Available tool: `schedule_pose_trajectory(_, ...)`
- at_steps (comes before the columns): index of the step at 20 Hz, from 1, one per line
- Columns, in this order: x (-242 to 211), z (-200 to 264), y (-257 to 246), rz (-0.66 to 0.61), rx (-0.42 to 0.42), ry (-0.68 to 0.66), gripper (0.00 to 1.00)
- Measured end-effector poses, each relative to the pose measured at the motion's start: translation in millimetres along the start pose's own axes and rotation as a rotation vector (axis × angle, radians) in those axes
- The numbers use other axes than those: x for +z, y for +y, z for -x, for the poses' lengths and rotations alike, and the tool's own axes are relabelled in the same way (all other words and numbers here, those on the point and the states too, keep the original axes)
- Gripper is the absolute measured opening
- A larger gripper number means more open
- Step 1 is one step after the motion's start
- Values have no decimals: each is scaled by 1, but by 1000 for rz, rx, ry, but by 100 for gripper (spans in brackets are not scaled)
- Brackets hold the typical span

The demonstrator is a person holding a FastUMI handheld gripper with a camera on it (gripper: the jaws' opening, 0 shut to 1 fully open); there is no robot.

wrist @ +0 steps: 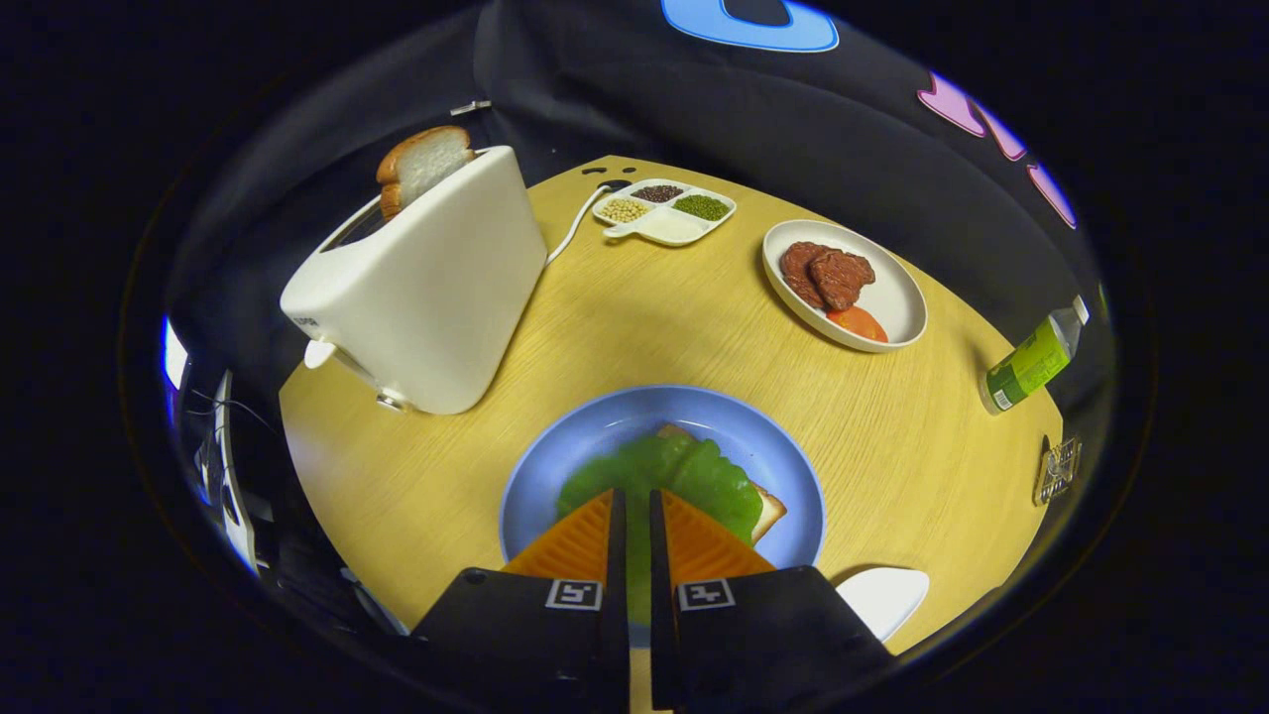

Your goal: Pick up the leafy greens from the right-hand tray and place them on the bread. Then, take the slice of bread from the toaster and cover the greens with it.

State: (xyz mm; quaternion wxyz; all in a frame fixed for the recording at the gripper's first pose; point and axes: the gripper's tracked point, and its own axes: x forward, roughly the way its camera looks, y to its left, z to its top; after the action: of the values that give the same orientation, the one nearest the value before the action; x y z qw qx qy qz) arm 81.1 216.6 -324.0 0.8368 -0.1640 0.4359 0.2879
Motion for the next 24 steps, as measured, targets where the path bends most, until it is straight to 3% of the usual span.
schedule_pose_trajectory(2,4,1,3,-10,1,-16,19)
schedule_pose_trajectory(4,8,5,6,-14,7,-31,42)
schedule_pose_trajectory(5,10,8,6,-14,7,-40,59)
schedule_pose_trajectory(7,12,16,8,-20,5,-54,69)
schedule_pose_trajectory(10,24,33,7,-41,-5,-101,71)
schedule_pose_trajectory(13,43,53,3,-54,-20,-165,100)
schedule_pose_trajectory(24,146,118,34,-79,12,-377,100)
